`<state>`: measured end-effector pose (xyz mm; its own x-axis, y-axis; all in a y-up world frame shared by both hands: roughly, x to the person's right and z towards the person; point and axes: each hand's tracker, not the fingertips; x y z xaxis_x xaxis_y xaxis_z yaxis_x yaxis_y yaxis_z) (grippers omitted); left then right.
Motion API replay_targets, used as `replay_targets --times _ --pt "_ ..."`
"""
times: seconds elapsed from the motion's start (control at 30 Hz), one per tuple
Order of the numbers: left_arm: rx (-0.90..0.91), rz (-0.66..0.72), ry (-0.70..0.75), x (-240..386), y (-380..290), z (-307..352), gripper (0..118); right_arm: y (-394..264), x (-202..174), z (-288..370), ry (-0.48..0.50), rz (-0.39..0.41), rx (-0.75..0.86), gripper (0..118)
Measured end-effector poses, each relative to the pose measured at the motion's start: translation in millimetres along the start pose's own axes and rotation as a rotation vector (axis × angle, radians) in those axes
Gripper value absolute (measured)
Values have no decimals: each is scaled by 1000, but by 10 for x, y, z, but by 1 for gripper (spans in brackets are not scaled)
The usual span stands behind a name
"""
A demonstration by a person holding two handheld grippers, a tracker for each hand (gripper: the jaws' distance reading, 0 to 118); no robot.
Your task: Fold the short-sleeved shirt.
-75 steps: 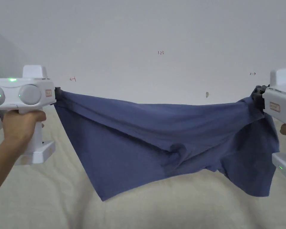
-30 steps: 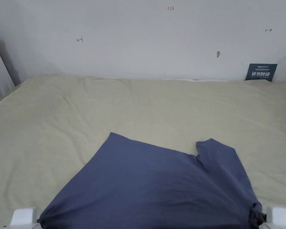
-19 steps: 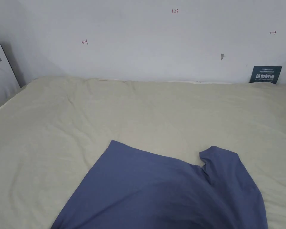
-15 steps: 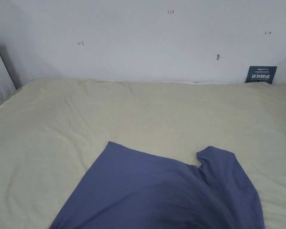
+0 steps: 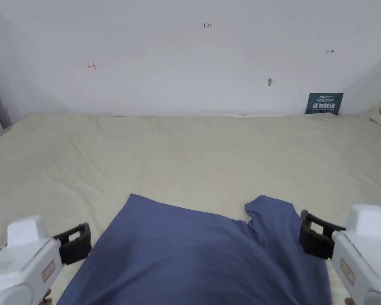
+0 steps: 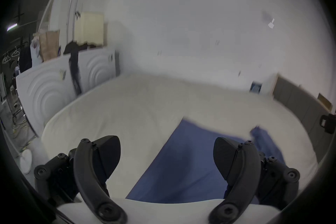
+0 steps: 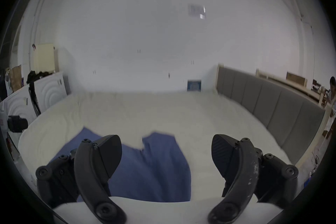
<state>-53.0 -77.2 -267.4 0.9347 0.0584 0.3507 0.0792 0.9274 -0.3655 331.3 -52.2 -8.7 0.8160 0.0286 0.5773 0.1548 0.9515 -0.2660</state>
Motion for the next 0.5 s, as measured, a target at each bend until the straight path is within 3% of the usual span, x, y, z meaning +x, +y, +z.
replay_targets --times 0.1,0.17,0.23,0.27,0.3,0.33,0.37,0.4,0.5 --pt "134 -26 -28 234 235 76 106 202 -107 115 -39 23 100 103" --pt "198 -64 -43 390 325 94 95 266 -161 172 -50 30 156 99" --pt "245 -102 -70 513 345 122 61 282 -202 196 -57 30 166 69" --pt "260 -107 -84 571 342 135 61 281 -215 208 -54 30 176 61" --pt "255 -108 -93 607 342 112 53 278 -232 214 -56 34 181 52" --pt "254 -100 -127 644 338 106 34 274 -239 200 -56 36 178 37" --pt "246 -87 -154 680 330 87 2 262 -233 162 -58 33 166 14" --pt "245 -90 -135 718 329 67 0 244 -223 139 -52 22 157 2" --pt "191 -128 -165 825 296 -54 0 186 -173 86 -26 -2 155 1"
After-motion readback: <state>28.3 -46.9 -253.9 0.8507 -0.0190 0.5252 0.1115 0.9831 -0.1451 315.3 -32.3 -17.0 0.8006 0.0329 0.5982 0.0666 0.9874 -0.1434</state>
